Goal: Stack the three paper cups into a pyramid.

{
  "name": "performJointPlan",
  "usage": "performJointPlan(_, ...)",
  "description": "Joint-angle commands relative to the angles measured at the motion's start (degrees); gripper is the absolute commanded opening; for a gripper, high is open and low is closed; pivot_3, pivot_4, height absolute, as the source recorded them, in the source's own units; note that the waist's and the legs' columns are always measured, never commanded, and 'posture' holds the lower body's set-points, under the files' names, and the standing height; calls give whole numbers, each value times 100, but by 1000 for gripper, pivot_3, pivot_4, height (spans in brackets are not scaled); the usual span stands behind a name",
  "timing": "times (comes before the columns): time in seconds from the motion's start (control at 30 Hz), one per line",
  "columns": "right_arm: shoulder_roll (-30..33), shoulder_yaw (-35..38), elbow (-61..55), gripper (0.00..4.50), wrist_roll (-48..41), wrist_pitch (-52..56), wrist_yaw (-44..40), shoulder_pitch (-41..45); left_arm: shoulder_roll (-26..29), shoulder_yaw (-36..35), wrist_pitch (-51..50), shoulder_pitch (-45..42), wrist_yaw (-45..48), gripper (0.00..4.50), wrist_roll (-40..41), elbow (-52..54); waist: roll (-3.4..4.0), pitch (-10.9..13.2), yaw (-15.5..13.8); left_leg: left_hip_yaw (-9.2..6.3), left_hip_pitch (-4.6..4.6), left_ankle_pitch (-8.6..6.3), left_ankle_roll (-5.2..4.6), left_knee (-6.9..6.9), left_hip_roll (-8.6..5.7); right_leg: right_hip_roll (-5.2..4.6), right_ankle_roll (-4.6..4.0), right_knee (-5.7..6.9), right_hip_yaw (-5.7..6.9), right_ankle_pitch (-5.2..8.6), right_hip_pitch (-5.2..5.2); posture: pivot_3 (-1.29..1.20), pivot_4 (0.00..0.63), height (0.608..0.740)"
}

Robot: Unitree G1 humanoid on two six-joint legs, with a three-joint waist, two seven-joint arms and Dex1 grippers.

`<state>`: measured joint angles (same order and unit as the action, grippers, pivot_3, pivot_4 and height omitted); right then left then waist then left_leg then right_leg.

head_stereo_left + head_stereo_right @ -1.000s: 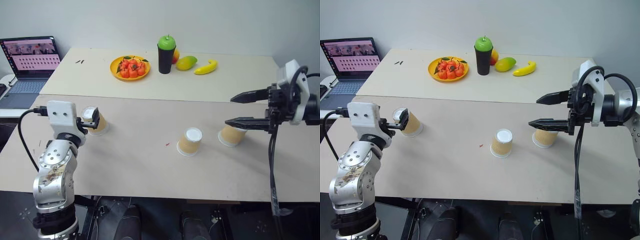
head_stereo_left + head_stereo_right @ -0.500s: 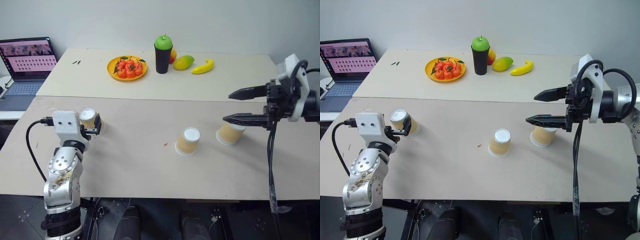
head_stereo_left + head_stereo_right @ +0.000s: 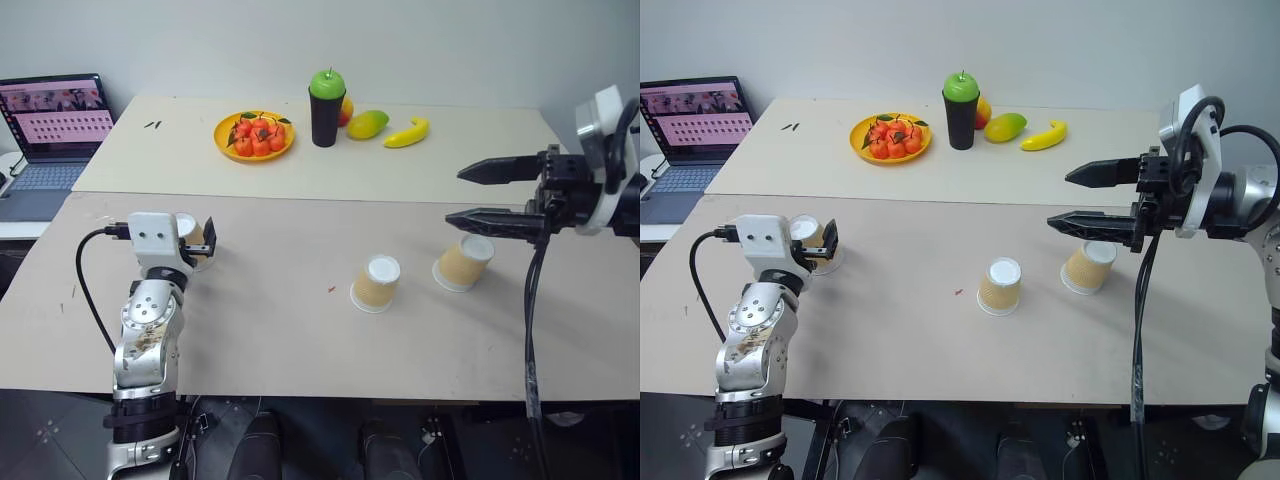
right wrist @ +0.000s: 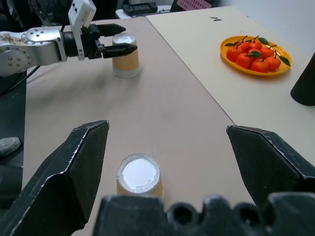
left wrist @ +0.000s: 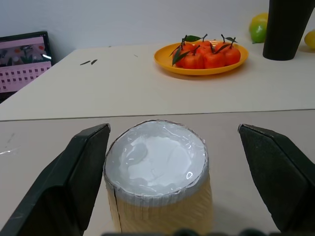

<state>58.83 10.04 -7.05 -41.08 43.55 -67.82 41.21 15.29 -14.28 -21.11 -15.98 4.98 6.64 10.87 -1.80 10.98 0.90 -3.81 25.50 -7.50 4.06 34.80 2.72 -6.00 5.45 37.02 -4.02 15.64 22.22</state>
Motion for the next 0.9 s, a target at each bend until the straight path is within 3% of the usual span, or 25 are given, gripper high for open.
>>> performJointPlan(0.03,29,158,-57,4500,-69,22,68,145,-4,-2,231,-39,-69,4443,-48,21,0,0,-5,0,0,0,0,0,0,0,0,0,0,0,0,0,150,735)
performJointPlan(0.6,80,198,-81,4500,-57,59,217,186,-62,22,542,-76,-163,4443,-40,-443,0,0,-9,0,0,0,0,2,0,0,0,0,0,0,-1,0,150,735)
performJointPlan(0.63,76,193,-89,4500,-56,62,241,187,-60,15,583,-85,-173,3929,-43,-462,0,0,-8,0,0,0,0,2,0,0,0,0,0,0,-1,0,150,735)
performJointPlan(0.67,75,186,-99,4500,-52,68,265,188,-39,18,632,-101,-187,3816,-72,-483,0,0,-9,0,0,0,0,2,0,0,0,0,0,0,-1,0,150,735)
performJointPlan(0.77,74,183,-124,4500,-61,88,313,188,6,25,705,-165,-215,2680,-106,-521,0,0,-11,0,0,0,0,2,0,0,0,-1,0,0,-1,0,150,735)
performJointPlan(0.9,91,198,-155,4500,-61,101,375,163,75,48,773,-316,15,2680,57,-444,0,0,-11,0,1,0,0,3,0,0,0,0,1,0,-1,0,150,735)
